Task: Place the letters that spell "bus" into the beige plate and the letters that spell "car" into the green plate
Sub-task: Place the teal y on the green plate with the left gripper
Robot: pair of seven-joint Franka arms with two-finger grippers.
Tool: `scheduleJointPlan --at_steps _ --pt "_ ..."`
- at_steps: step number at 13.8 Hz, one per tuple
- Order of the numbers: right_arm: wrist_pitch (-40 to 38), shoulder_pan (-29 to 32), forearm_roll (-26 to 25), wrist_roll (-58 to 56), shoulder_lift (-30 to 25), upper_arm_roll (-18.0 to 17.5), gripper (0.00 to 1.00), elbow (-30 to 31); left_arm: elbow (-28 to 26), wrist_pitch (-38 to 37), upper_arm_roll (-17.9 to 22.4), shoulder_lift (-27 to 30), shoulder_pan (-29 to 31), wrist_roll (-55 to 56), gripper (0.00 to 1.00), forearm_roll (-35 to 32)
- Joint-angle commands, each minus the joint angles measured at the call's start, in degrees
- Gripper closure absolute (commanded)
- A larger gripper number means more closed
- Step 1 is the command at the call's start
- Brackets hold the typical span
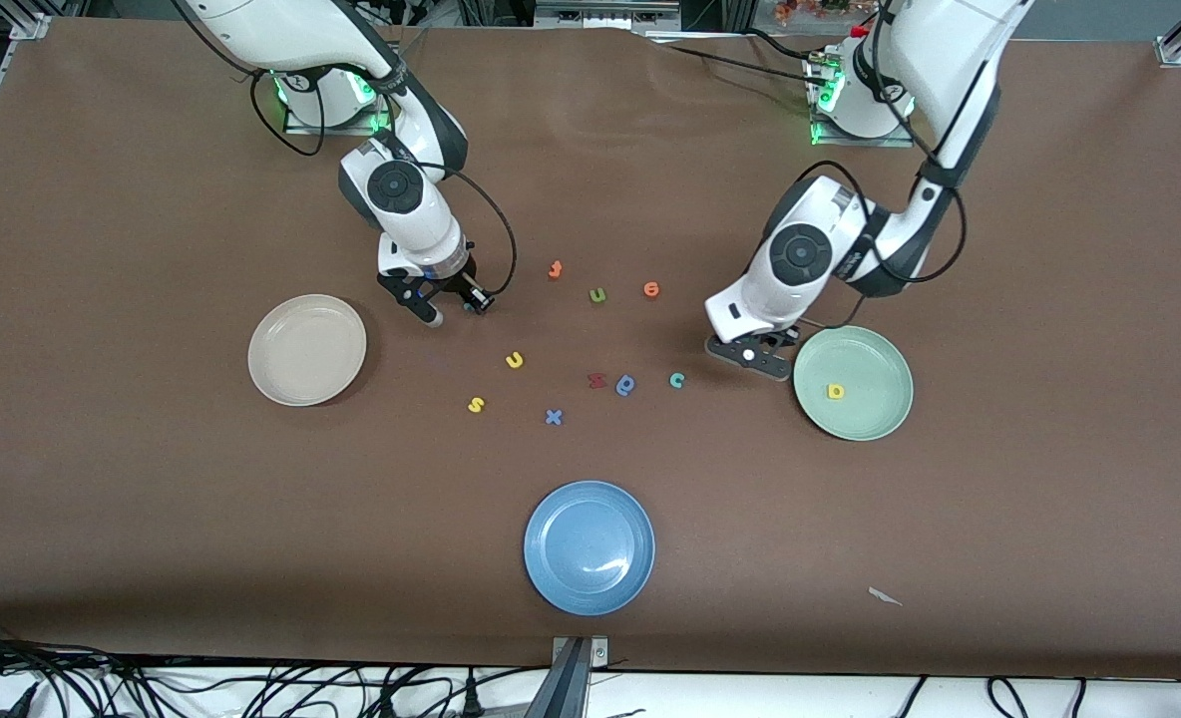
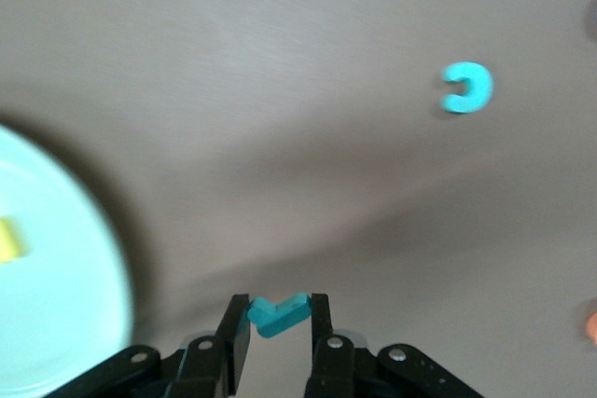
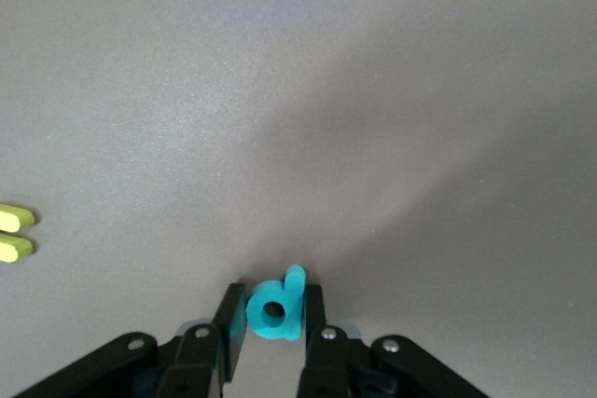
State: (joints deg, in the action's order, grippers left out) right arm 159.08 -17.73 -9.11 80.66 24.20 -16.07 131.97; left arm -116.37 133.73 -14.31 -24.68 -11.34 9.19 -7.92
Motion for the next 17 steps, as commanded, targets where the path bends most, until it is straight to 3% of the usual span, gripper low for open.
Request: scheduleJointPlan --at_steps 1,4,5,6,7,12,14,15,17 --pt "-1.2 -0.4 1.1 -1.4 -0.8 0.2 0.68 0.0 0.2 -1.5 -0.1 1.1 5.7 -7.6 0.90 -1.3" --pt "-1.1 -0.6 1.2 -1.4 -0.4 0.2 0.68 -0.1 0.3 -1.0 -0.1 0.5 12.6 -14.0 0.86 -1.7" --pt "-1.1 -0.6 1.2 -1.5 -0.1 0.2 0.68 -0.1 0.3 -1.0 -0.1 0.1 13.0 -14.1 0.72 -1.7" --pt "-1.0 -0.6 1.1 -1.5 0.1 0.2 0.68 -0.1 0.3 -0.8 0.0 -0.4 13.2 -14.0 0.16 -1.6" --pt "-1.0 -0.6 1.1 -1.5 0.1 0.2 0.68 -0.1 0.3 -0.7 0.1 -0.3 13.9 -14.0 0.00 -1.7" --pt "-0.9 -0.6 1.1 -1.6 0.8 0.2 0.72 -0.1 1.0 -1.4 -0.8 2.2 13.6 -12.6 0.00 -1.3" --pt "-0.8 -0.6 1.0 -1.6 1.0 0.3 0.75 -0.1 2.4 -1.4 -4.0 2.0 12.8 -7.5 0.00 -0.9" --pt "-0.8 -0.6 1.1 -2.2 1.2 0.2 0.80 -0.1 3.8 -1.4 -5.7 1.3 11.9 -4.7 0.00 -0.9" --pt "-0.8 -0.5 1.1 -2.3 1.2 0.2 0.81 -0.1 5.5 -1.4 -6.2 -0.1 7.0 1.4 0.00 -0.9"
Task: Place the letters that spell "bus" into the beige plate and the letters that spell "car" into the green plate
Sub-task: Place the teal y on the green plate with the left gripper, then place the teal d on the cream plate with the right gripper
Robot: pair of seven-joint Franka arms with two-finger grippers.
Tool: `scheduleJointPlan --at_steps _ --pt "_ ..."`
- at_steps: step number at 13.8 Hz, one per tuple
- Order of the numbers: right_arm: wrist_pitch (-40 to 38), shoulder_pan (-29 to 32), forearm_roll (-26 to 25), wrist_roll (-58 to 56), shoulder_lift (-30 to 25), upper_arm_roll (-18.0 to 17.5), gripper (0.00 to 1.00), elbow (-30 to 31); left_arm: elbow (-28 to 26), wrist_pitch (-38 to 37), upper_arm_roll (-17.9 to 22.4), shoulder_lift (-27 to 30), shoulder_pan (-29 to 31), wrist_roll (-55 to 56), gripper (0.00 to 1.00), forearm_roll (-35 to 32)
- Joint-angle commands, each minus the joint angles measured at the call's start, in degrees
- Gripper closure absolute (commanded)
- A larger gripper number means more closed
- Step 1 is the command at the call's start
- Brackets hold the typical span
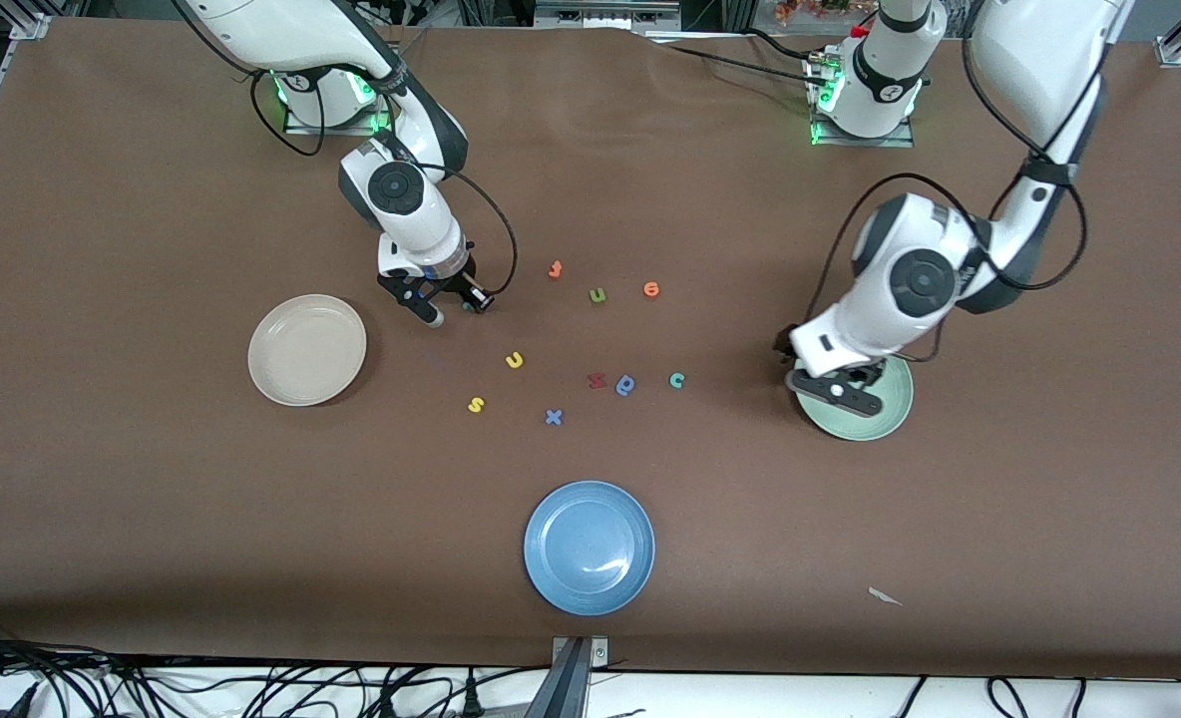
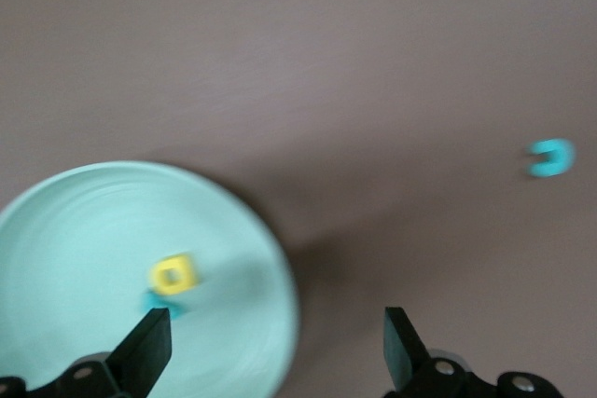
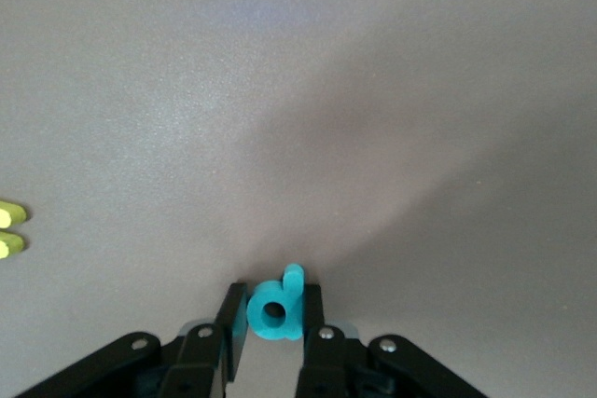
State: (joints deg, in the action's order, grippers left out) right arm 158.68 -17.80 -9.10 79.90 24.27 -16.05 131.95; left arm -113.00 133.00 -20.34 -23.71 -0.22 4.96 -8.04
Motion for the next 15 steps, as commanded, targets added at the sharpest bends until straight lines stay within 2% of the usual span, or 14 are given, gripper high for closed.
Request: scheduleJointPlan --at_steps 1,2,6,7,10,13,15 --pt "-0.4 -0.4 1.1 -1.5 1.2 0.2 0.81 -0.2 3.8 -0.7 -0.1 -2.6 -6.5 8.6 0.00 -0.9" --pt "-0.5 -0.4 1.1 -1.6 1.2 0.2 0.84 -0.2 5.9 -0.7 -0.1 -4.3 -9.2 10.2 0.00 -1.3" --pt "-2.1 0.3 1.2 -3.6 0.4 0.3 0.87 -0.6 14.9 -0.6 0.6 -12.1 -15.3 10.3 0.00 -2.1" --pt "-3.8 0.2 1.4 -3.9 0.4 0.3 0.93 -1.4 16.7 -0.5 0.6 -14.1 -15.8 10.2 0.00 -4.0" --pt "-5.0 0.3 1.5 -4.5 0.0 0.2 0.93 -2.0 17.3 0.0 0.6 -17.1 -15.8 10.5 0.00 -7.4" --pt "-13.5 2.1 1.5 -8.6 -3.5 0.2 0.93 -4.0 17.3 0.2 0.6 -18.1 -15.3 9.7 0.03 -11.6" --pt "-17.3 4.7 1.5 -15.3 -6.5 0.2 0.93 -4.0 17.4 0.4 0.6 -19.2 -15.5 9.7 0.08 -12.5"
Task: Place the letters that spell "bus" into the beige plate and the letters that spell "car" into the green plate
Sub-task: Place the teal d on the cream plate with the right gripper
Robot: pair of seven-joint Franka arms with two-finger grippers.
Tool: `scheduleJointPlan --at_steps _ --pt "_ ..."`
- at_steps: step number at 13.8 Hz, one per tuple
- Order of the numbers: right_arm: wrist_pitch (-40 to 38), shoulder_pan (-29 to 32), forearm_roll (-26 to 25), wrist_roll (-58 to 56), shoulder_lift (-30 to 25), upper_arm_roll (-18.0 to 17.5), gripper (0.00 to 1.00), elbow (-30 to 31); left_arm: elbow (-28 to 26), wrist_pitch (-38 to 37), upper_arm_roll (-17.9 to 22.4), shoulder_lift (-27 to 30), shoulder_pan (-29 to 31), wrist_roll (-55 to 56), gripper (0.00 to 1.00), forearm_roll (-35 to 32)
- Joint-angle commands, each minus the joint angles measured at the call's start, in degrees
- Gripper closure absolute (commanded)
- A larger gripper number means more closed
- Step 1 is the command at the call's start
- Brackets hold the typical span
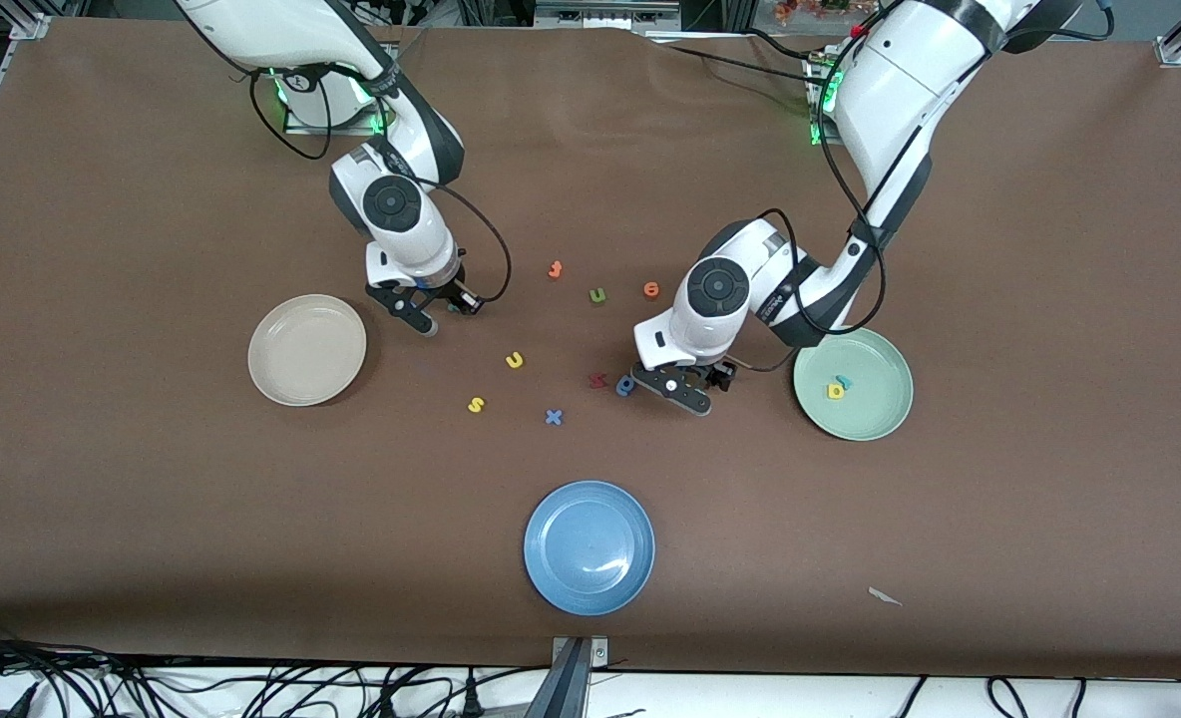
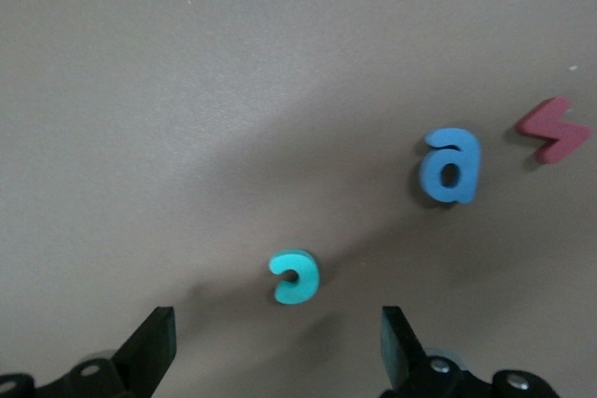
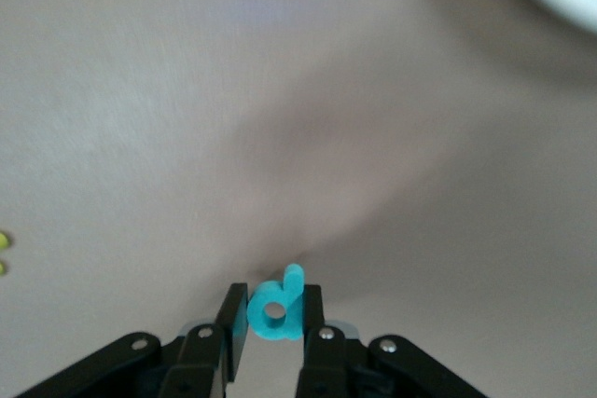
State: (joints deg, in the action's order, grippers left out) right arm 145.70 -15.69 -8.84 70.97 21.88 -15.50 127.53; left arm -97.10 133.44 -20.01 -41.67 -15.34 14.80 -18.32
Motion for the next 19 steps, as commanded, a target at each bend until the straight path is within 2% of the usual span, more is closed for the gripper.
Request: scheduleJointPlan --at_steps 1,3,4,5,9,10,11,12,13,14,15,16,18,19 --pt "-6.6 4.3 1.9 -10.8 -5.4 -0.3 0.93 0.5 1.5 1.5 0.2 -1.3 -0.6 -0.1 0.12 -2.5" --pt "-10.1 8.5 2.1 -20.0 -8.2 -0.2 0.93 0.8 1.2 4.5 0.2 -1.9 -0.6 -0.1 0.16 -2.6" --pt "-11.4 10.9 2.1 -24.8 -9.1 -0.2 0.93 1.1 1.3 4.6 0.2 -2.1 -0.6 -0.3 0.26 -2.9" --pt "-12.4 13.4 2.0 -29.3 -9.8 -0.2 0.93 1.3 1.3 4.6 0.2 -2.1 -0.6 -0.3 0.40 -3.9" --pt "-11.8 18.1 2.0 -42.6 -9.8 2.7 0.92 2.5 0.8 4.6 0.2 -2.2 -0.7 -0.3 0.41 -4.3" --pt "-11.4 18.6 2.0 -43.6 -9.3 2.8 0.89 2.5 0.7 4.6 0.2 -2.3 -0.7 -0.2 0.41 -4.3" --pt "-10.1 18.9 1.8 -44.2 -8.2 3.1 0.81 2.5 0.6 4.6 0.2 -2.3 -1.0 -0.2 0.42 -4.4" --pt "-8.2 18.8 1.7 -44.2 -7.2 3.9 0.61 2.4 0.6 4.6 0.2 -2.2 -1.3 -0.2 0.49 -4.3" --pt "-6.8 18.7 1.8 -44.2 -6.6 4.2 0.27 2.1 0.6 4.5 0.2 -2.1 -1.4 -0.2 0.66 -4.4" --pt "-6.6 18.6 1.8 -44.2 -6.6 4.2 0.04 1.8 0.6 4.5 0.2 -2.0 -1.4 -0.2 0.82 -4.4" --pt "-6.7 18.3 1.8 -44.2 -6.6 4.2 0.01 1.1 0.6 4.5 0.2 -1.9 -1.4 -0.2 0.92 -4.4" --pt "-6.7 18.0 1.9 -44.0 -6.6 4.2 0.01 0.7 0.7 4.2 0.2 -1.7 -1.3 -0.3 0.96 -4.4" --pt "-6.9 14.8 3.5 -41.8 -6.3 4.5 0.01 -1.7 0.9 3.4 0.2 -1.0 -0.7 -0.2 0.96 -4.4" --pt "-6.8 12.5 5.6 -39.5 -5.0 5.7 0.01 -3.4 0.9 1.9 0.2 0.3 -0.3 -0.8 0.96 -4.4"
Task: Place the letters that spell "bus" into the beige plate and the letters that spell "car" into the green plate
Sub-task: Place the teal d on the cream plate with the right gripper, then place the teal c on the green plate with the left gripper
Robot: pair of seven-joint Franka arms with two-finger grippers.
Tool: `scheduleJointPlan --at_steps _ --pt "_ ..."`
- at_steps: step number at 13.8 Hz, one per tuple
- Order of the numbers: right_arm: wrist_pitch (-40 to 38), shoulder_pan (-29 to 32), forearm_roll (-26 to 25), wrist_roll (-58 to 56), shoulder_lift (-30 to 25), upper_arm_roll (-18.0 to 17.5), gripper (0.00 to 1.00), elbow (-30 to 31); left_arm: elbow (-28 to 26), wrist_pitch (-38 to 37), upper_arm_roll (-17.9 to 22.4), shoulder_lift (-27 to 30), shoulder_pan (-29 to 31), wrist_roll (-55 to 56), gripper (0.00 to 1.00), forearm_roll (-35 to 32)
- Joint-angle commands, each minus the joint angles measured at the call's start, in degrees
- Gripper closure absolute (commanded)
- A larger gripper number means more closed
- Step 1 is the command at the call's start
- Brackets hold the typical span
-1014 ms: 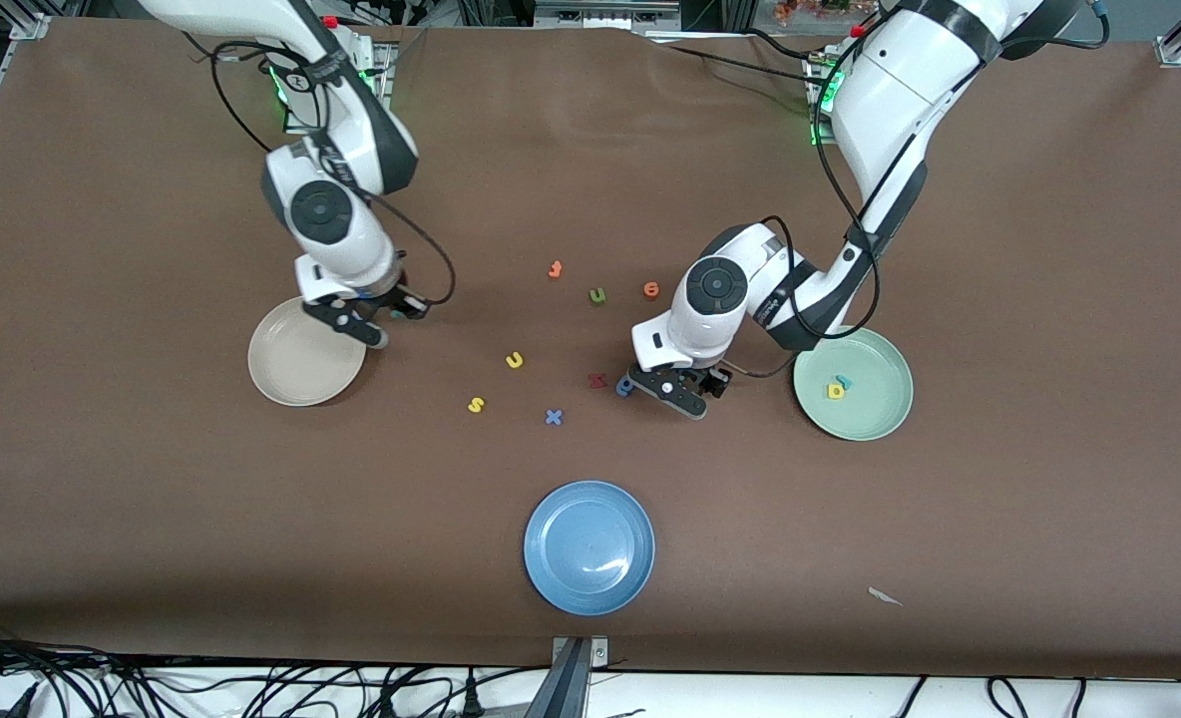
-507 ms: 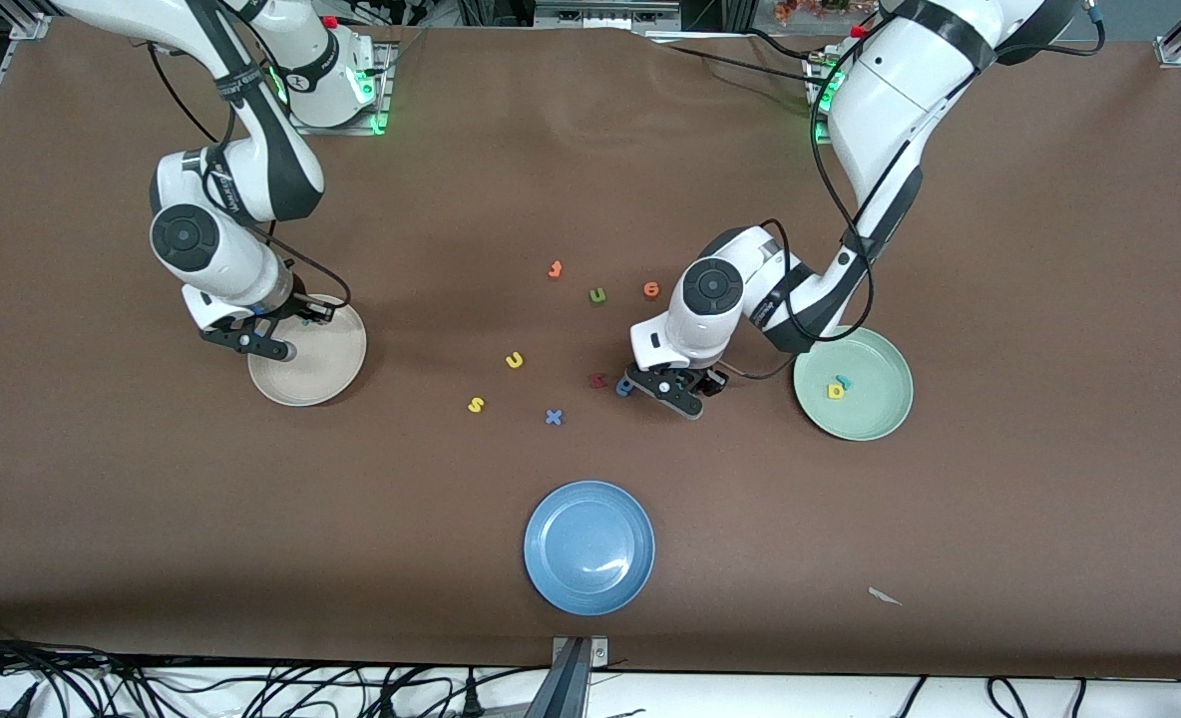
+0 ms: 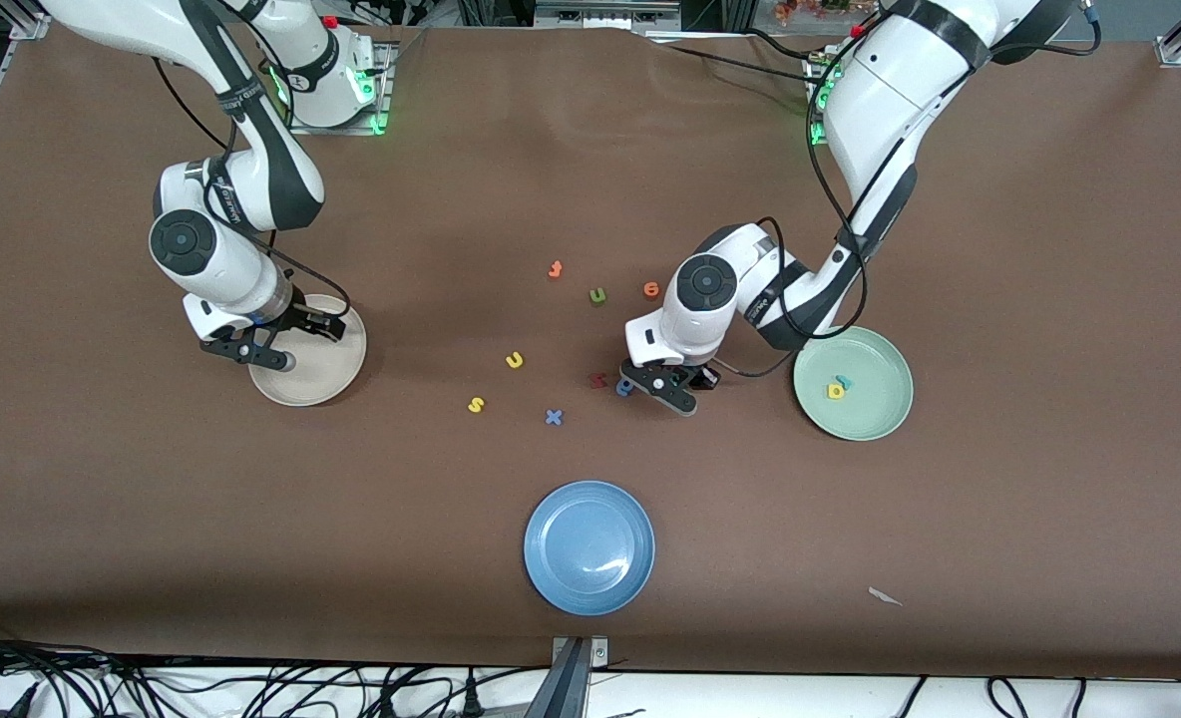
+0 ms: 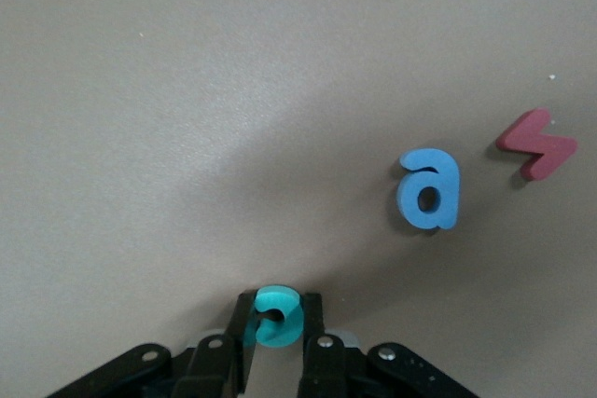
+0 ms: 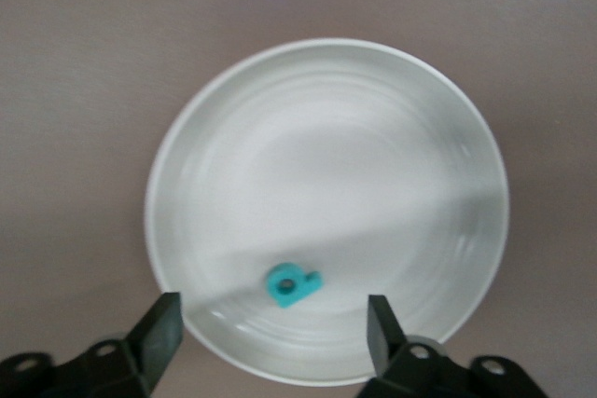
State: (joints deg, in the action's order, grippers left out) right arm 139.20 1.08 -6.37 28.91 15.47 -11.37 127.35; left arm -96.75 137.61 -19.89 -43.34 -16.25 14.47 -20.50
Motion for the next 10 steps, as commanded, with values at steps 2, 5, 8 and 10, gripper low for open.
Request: scheduleJointPlan --at_steps 2,5,8,10 --pt "-0.6 -10.6 6.3 7.6 5.2 5.0 0.01 -8.9 0.9 -8.3 -0.1 5.3 2.5 -4.4 0.96 -1.9" --pt "-0.5 -16.7 7.2 17.6 12.4 6.8 0.01 -17.0 0.7 -13.6 -0.4 8.4 7.3 -10.1 0.94 -1.3" --pt "-0.7 -19.7 7.2 23.7 18.2 6.8 0.01 -23.8 0.2 -18.5 -0.7 9.4 14.4 -17.6 0.93 -1.0" --pt "-0.9 -22.5 7.2 27.0 21.3 7.2 0.01 -27.8 -1.2 -19.4 -1.7 9.5 20.0 -23.8 0.93 1.4"
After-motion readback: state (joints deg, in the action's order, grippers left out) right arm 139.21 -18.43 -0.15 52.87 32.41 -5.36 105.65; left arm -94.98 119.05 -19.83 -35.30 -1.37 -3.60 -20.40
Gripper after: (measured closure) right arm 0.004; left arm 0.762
